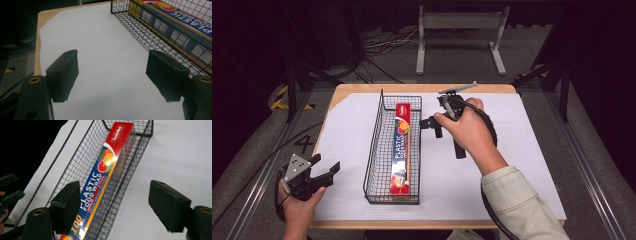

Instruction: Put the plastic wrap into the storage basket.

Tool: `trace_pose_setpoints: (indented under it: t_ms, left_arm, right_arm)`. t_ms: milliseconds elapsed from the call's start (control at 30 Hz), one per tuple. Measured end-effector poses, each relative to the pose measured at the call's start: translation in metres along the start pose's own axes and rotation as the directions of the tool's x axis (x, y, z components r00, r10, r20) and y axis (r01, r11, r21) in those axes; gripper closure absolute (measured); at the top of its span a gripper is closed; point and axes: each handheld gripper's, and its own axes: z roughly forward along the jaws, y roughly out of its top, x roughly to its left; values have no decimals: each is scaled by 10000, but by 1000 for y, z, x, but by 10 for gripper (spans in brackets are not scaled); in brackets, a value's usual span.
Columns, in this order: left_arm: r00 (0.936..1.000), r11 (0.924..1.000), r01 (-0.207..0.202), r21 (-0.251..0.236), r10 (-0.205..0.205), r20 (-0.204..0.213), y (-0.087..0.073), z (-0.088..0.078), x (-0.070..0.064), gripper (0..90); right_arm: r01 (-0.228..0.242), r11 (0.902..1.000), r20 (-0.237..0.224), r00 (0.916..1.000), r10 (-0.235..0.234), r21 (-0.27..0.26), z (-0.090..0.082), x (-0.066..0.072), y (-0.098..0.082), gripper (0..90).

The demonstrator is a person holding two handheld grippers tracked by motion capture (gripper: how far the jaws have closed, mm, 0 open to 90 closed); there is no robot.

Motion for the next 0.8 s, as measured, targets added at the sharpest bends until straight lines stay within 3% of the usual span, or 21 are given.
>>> trace_pose_setpoints:
  t_ms: [167,300,400,467,600,667,800]
  left_arm:
    - [9999,9999,-146,72,146,-48,-2,-1,0,263]
    - [10000,10000,61,37,-61,-30,-2,-1,2,263]
    - [10000,10000,-62,67,62,-12,-2,-1,0,263]
    - [9998,9997,-216,150,216,-55,-2,-1,0,263]
    - [10000,9999,-66,88,66,-65,-2,-1,1,263]
    - [10000,10000,-54,60,55,-51,-2,-1,1,263]
    - [10000,9999,-85,98,86,-33,-2,1,0,263]
  right_arm:
    - [-215,9997,-215,9995,211,-153,-17,-20,-4,271]
    - [-153,9992,-345,9993,140,-372,-28,-36,-9,270]
    - [-82,9987,-423,9991,60,-506,-35,-44,-13,269]
    - [84,9977,-463,9989,-115,-671,-39,-51,-17,252]
    - [519,9922,-519,9970,-581,-1136,-46,-69,-32,247]
    - [904,9842,-469,9940,-985,-1523,-47,-79,-43,228]
    - [1243,9705,-542,9889,-1382,-2065,-45,-100,-66,211]
